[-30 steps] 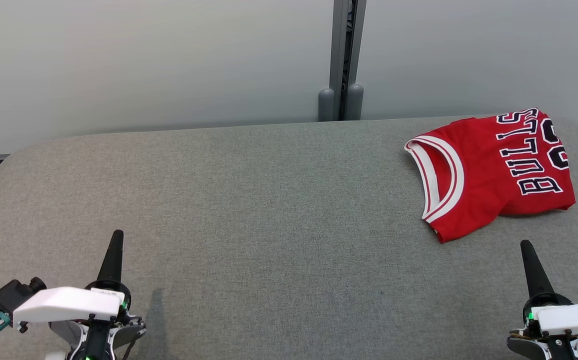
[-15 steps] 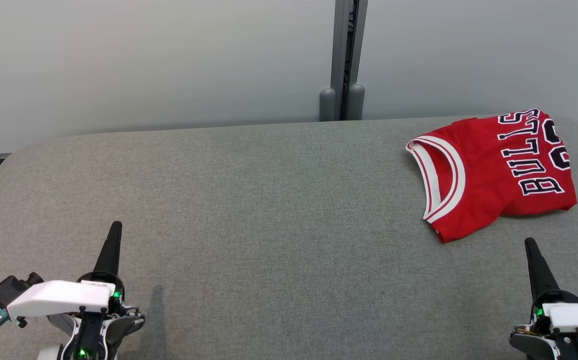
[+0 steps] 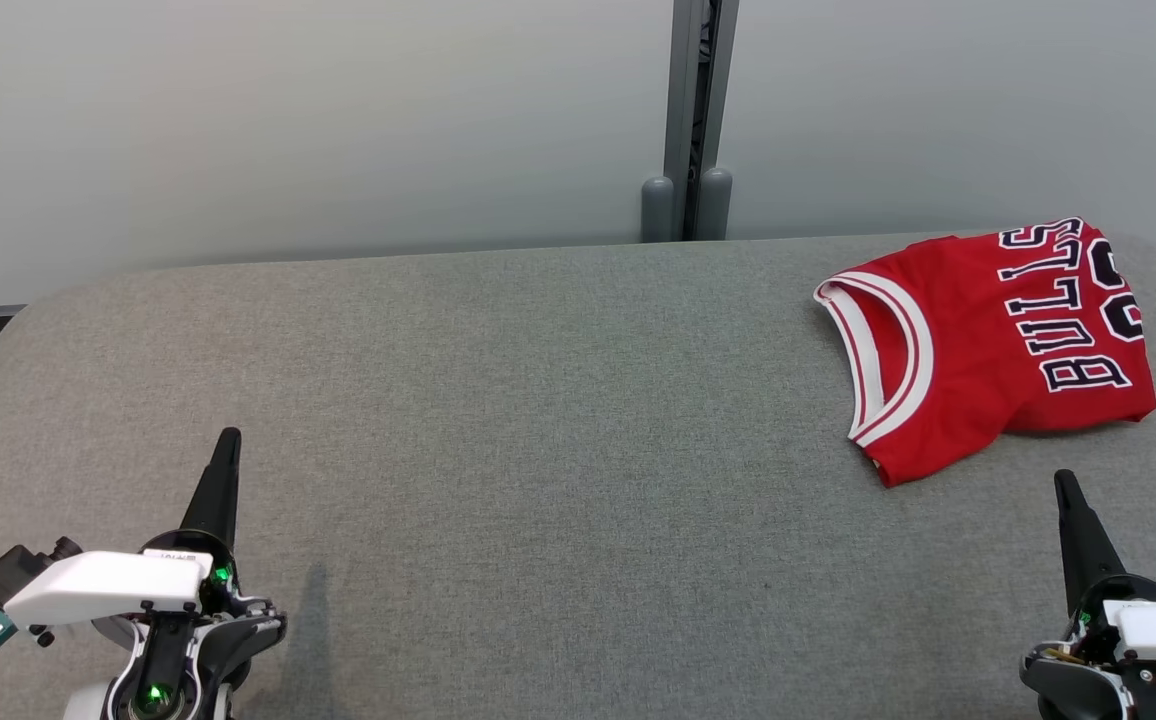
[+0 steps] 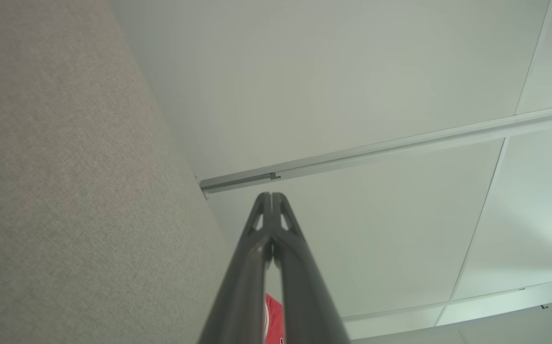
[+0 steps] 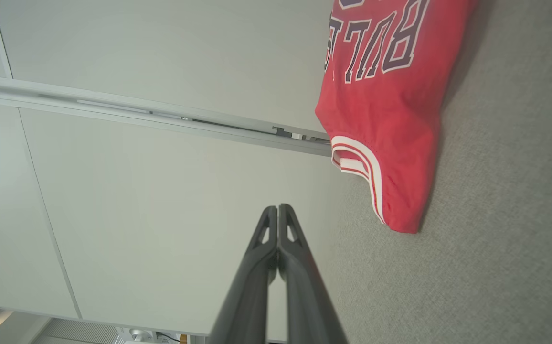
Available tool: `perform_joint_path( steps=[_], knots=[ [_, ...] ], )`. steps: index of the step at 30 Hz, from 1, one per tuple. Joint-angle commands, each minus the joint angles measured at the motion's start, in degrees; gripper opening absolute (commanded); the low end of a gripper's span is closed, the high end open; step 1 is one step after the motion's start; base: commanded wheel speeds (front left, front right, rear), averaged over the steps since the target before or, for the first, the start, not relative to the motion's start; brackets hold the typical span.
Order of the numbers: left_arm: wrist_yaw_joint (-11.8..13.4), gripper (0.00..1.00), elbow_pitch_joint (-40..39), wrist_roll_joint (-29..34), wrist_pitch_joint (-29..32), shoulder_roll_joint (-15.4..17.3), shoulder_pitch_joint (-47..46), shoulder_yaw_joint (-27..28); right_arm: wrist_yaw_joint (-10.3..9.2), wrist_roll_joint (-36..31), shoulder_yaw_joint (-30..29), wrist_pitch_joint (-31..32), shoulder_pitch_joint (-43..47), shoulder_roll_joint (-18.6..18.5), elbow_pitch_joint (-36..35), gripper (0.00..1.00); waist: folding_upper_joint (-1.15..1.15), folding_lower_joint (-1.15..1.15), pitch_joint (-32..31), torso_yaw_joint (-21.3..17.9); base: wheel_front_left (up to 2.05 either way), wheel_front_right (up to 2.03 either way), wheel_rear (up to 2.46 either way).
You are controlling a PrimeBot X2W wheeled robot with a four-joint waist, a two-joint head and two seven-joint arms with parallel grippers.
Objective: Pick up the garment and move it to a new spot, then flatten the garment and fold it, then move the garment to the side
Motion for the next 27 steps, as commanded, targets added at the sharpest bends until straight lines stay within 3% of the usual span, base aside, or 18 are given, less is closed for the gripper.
perform_joint_path(
  steps=[1, 27],
  knots=[
    [-0.51, 0.0, 0.03, -1.17, 0.3, 0.24, -1.73, 0.39, 0.02, 1.04, -0.3, 0.43, -0.76, -0.21, -0.42, 0.0, 0.0, 0.0, 0.0, 0.01, 0.0, 0.0, 0.0],
    [-1.21, 0.0, 0.9, -8.15, 2.8, -0.15, -3.12, 1.58, 0.02, 9.29, -0.16, 0.75, -0.7, -0.71, -1.17, 0.0, 0.0, 0.0, 0.03, 0.27, 0.0, 0.0, 0.0]
  ],
)
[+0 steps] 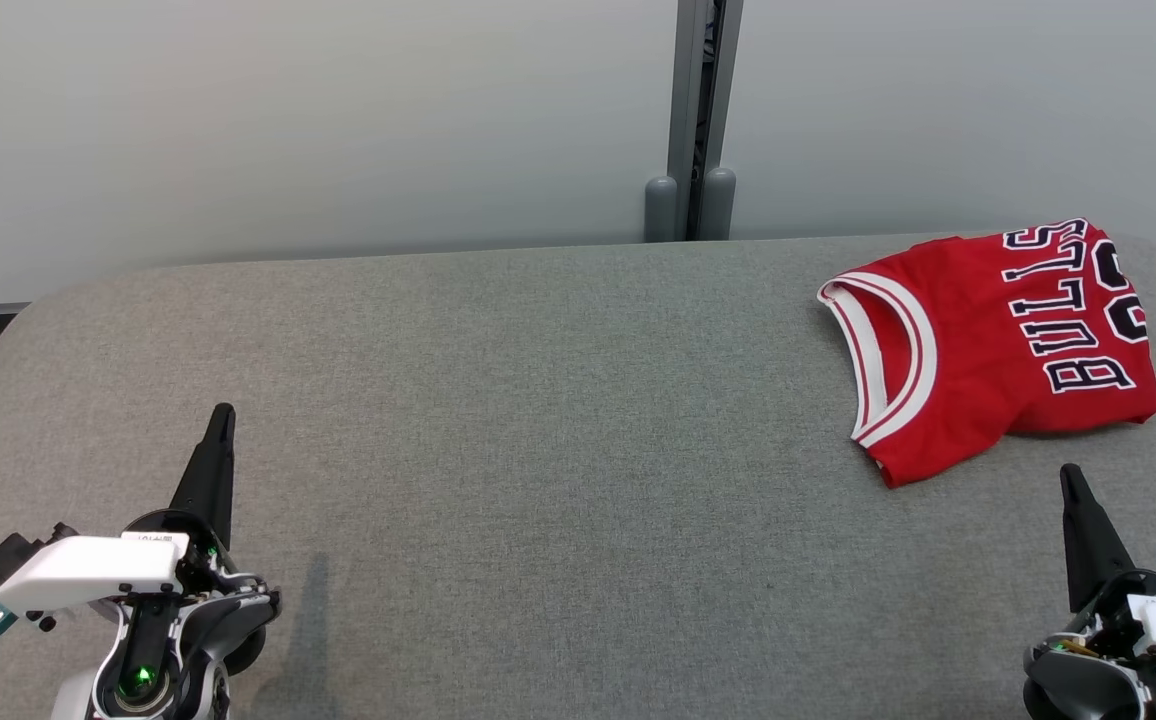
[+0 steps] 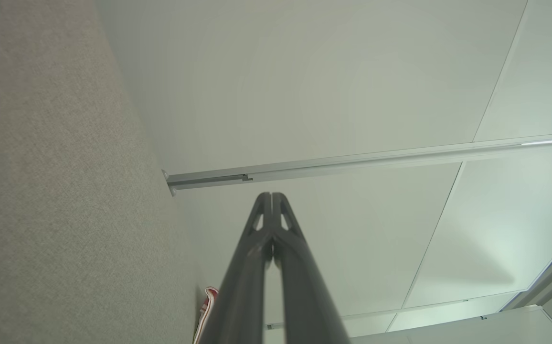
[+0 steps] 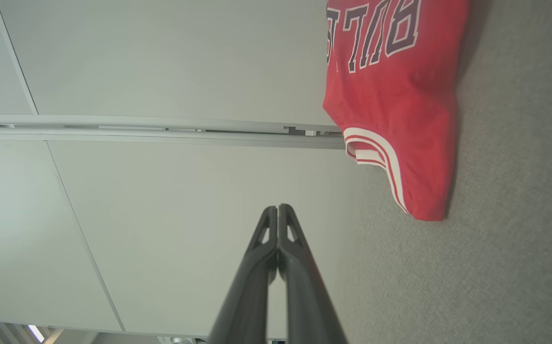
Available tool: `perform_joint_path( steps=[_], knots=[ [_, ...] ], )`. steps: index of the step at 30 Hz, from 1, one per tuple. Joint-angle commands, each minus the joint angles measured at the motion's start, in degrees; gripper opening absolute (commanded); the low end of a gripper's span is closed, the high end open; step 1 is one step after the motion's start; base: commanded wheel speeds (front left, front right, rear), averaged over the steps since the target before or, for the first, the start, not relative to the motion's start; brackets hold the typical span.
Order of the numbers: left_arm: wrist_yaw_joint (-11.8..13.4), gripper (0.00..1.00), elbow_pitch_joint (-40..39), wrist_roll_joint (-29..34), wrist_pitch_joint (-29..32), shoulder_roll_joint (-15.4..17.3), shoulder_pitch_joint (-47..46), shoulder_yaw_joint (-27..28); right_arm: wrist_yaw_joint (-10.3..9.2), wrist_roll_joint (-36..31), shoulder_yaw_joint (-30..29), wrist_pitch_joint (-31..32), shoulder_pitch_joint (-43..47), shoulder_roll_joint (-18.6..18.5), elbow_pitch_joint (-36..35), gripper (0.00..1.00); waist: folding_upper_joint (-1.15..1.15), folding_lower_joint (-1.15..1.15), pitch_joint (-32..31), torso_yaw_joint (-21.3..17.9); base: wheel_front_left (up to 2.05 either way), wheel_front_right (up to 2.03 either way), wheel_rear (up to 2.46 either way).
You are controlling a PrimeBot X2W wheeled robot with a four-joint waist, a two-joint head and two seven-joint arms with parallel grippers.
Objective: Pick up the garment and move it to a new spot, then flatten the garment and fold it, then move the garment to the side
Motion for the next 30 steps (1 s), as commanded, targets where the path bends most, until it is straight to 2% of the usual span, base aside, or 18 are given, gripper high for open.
perform_joint_path(
  steps=[1, 30],
  knots=[
    [-0.34, 0.0, -0.04, -0.12, 0.07, 0.11, -0.93, 0.3, 0.02, 0.39, 0.01, -0.24, -0.6, -0.34, -0.42, 0.0, 0.0, 0.0, 0.0, 0.0, 0.0, 0.0, 0.0],
    [-0.29, 0.0, -0.06, -0.11, 0.07, 0.12, -0.93, 0.29, 0.02, 1.57, 1.41, -1.52, -0.42, -1.63, -0.55, 0.0, 0.0, 0.0, 0.01, 0.0, 0.0, 0.0, 0.0]
  ],
)
